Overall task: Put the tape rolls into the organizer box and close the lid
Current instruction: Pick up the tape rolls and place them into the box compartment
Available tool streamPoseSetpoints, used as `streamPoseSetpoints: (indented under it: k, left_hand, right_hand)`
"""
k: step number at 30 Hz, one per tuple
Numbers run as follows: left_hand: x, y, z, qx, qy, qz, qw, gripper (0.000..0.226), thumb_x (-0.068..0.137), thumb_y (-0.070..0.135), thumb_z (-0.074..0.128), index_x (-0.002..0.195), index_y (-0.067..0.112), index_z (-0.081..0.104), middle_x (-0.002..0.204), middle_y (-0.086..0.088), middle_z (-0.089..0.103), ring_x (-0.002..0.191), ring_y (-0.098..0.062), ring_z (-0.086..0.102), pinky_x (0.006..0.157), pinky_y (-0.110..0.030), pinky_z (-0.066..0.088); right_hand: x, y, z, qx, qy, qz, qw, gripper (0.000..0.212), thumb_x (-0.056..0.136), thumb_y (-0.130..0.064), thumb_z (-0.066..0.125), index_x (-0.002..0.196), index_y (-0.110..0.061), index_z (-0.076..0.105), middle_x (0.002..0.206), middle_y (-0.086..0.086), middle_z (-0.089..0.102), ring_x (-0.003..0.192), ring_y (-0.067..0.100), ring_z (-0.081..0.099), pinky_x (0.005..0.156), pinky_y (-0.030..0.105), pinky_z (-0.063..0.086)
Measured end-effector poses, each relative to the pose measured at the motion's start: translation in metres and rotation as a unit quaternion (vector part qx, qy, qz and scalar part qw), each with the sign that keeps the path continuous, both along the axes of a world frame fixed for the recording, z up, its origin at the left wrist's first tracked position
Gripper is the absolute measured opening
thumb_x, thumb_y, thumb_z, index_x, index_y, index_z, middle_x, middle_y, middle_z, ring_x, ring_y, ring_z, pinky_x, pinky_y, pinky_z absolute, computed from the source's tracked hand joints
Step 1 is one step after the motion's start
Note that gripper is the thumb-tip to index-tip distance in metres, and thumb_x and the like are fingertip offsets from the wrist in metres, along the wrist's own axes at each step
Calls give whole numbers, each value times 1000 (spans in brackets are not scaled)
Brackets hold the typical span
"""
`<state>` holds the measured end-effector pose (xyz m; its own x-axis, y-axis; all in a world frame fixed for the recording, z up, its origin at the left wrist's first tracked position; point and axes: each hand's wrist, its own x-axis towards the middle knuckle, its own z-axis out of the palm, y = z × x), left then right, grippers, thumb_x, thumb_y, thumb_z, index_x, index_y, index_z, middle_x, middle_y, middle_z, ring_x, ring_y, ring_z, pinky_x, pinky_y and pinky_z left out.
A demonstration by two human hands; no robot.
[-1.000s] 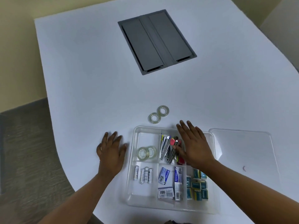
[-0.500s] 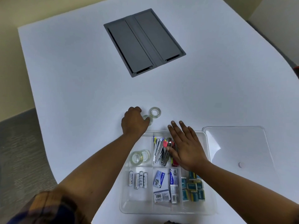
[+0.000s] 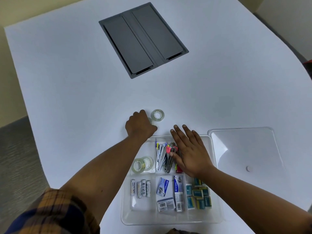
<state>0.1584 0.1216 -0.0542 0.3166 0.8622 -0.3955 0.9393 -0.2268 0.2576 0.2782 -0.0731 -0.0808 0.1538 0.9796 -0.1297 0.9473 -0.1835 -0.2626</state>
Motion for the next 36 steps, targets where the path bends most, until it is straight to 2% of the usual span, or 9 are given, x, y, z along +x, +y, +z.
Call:
streamPoseSetpoints:
  k: [4, 9, 13, 16, 21, 28, 36]
  left_hand:
    - [-8, 1, 8, 24, -74, 23, 997, 47, 63, 33, 72, 101, 12, 53, 103, -10, 59, 90, -32, 61, 64, -31, 43]
    - [-29, -11, 40, 92, -184, 64, 976, 48, 58, 53, 64, 100, 30, 57, 100, 8, 65, 89, -18, 61, 66, -26, 41]
    - [-68, -49, 52, 113, -222, 44, 968, 49, 58, 51, 64, 104, 36, 55, 104, 15, 64, 94, -13, 60, 72, -28, 48]
    - [-93, -79, 48, 106, -204, 2, 973, 51, 59, 47, 66, 108, 35, 57, 105, 15, 65, 95, -13, 59, 74, -28, 49]
    - [-106, -103, 29, 47, -150, -54, 986, 54, 59, 46, 67, 110, 34, 58, 109, 16, 64, 100, -11, 59, 74, -21, 43]
    - [-103, -102, 18, 43, -105, -87, 990, 55, 61, 46, 65, 114, 32, 58, 111, 14, 63, 100, -16, 60, 74, -27, 47]
    - [-97, -96, 13, 26, -71, -123, 990, 63, 67, 51, 64, 127, 33, 52, 122, 13, 61, 110, -14, 57, 81, -30, 50]
  right_hand:
    - [-1, 1, 1, -3, -5, 0, 1000, 69, 98, -61, 27, 156, -28, 7, 165, -7, 6, 152, 16, -1, 121, 41, 5]
    - [1, 0, 1, -1, -4, 0, 1000, 69, 98, -60, 27, 156, -28, 9, 165, -7, 7, 152, 17, 0, 121, 42, 7]
    - [0, -1, -1, 3, -5, 1, 1000, 69, 98, -61, 26, 156, -28, 8, 165, -7, 7, 152, 16, 1, 121, 42, 8]
    - [1, -1, -1, 2, -5, 0, 1000, 69, 98, -61, 25, 156, -28, 9, 165, -7, 7, 152, 17, 1, 121, 42, 8]
    - [0, -1, -2, 3, -6, 1, 1000, 69, 98, -61, 24, 156, -28, 9, 165, -6, 7, 151, 17, 1, 122, 41, 6]
    - [1, -1, -1, -2, -8, 2, 1000, 69, 98, -61, 26, 156, -29, 8, 165, -7, 6, 151, 16, 0, 122, 39, 3]
    - [1, 0, -1, -3, -7, -1, 1000, 69, 97, -62, 25, 156, -30, 7, 164, -7, 8, 151, 16, 1, 122, 39, 3]
